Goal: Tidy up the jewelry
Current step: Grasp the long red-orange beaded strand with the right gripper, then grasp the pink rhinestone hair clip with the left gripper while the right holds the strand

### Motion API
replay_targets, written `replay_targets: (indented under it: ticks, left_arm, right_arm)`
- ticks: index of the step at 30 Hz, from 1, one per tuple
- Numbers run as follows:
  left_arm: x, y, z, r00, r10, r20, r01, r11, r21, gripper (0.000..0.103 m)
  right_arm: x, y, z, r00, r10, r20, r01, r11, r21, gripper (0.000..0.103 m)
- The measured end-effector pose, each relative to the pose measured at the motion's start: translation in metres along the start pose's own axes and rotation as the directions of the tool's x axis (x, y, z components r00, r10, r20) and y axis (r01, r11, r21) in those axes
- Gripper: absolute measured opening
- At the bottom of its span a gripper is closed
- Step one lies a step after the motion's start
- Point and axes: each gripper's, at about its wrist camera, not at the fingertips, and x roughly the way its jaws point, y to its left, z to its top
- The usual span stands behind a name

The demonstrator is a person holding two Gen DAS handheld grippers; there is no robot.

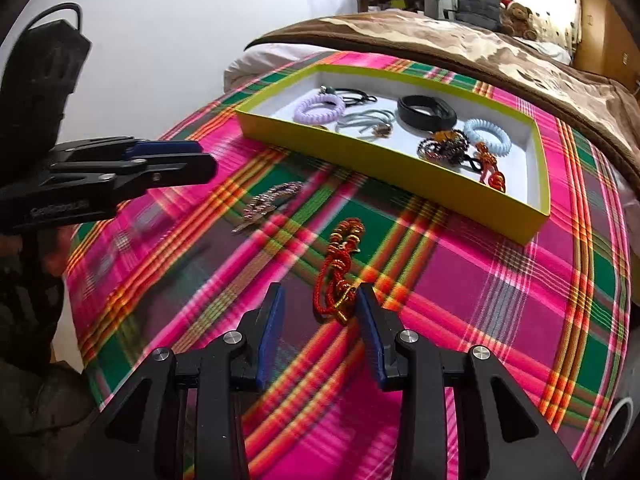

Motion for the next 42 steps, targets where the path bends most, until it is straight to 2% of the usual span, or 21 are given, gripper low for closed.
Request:
replay_targets:
  ticks: [4, 6, 13, 19, 20, 22, 23, 26, 27, 30, 39, 42]
  left_arm:
    - [0.001, 0.004, -0.001, 1.0, 0.002, -0.001, -0.002, 1.0, -0.017, 0.043]
    - [0.002, 0.005, -0.002, 1.0, -0.003, -0.005, 0.002, 1.0, -0.028, 0.043]
    - [0.003, 0.011, -0.005, 1.0, 0.003, -0.014, -0.004, 0.999, -0.048, 0.043]
    - [0.004, 0.012, -0.006, 1.0, 0.01, -0.02, -0.011, 0.999, -0.05, 0.043]
    - [0.004, 0.012, -0.006, 1.0, 0.011, -0.022, -0.012, 0.999, -0.051, 0.043]
    - [0.005, 0.011, -0.006, 1.0, 0.014, -0.023, -0.015, 0.999, -0.05, 0.043]
    - [0.005, 0.011, -0.007, 1.0, 0.013, -0.024, -0.014, 0.999, -0.049, 0.043]
    - [0.006, 0.01, -0.007, 0.999, 0.016, -0.029, -0.017, 0.999, -0.051, 0.043]
    - [0.007, 0.01, -0.007, 0.999, 0.015, -0.032, -0.017, 0.999, -0.051, 0.043]
    - [0.009, 0.007, -0.007, 0.999, 0.012, -0.036, -0.014, 0.999, -0.048, 0.043]
    - [0.025, -0.01, 0.002, 0.998, -0.03, -0.06, 0.028, 0.999, -0.028, 0.046]
    - [0.034, -0.016, 0.004, 0.997, -0.017, -0.076, 0.016, 1.0, -0.023, 0.046]
  right_arm:
    - [-0.005, -0.008, 0.007, 0.997, -0.059, 0.047, 0.056, 0.995, 0.08, 0.038]
    - [-0.002, -0.006, 0.011, 0.996, -0.066, 0.059, 0.061, 0.995, 0.083, 0.038]
    - [0.019, 0.003, 0.015, 0.996, -0.092, 0.016, 0.09, 0.992, 0.083, 0.038]
    - [0.021, 0.005, 0.013, 0.989, -0.144, 0.023, 0.141, 0.985, 0.098, 0.038]
    - [0.021, 0.005, 0.013, 0.988, -0.153, 0.025, 0.15, 0.984, 0.099, 0.037]
    - [0.02, 0.006, 0.012, 0.983, -0.182, 0.022, 0.18, 0.979, 0.095, 0.025]
    - [0.021, 0.007, 0.012, 0.982, -0.19, 0.021, 0.187, 0.978, 0.092, 0.024]
    - [0.02, 0.007, 0.011, 0.98, -0.196, 0.027, 0.193, 0.977, 0.09, 0.018]
    - [0.02, 0.007, 0.011, 0.979, -0.202, 0.028, 0.199, 0.976, 0.091, 0.011]
    - [0.017, 0.003, 0.01, 0.981, -0.193, 0.033, 0.188, 0.975, 0.116, 0.011]
    - [-0.014, -0.013, 0.004, 0.974, -0.186, 0.128, 0.154, 0.962, 0.228, 0.01]
    - [-0.02, -0.017, 0.002, 0.972, -0.188, 0.145, 0.148, 0.957, 0.248, 0.01]
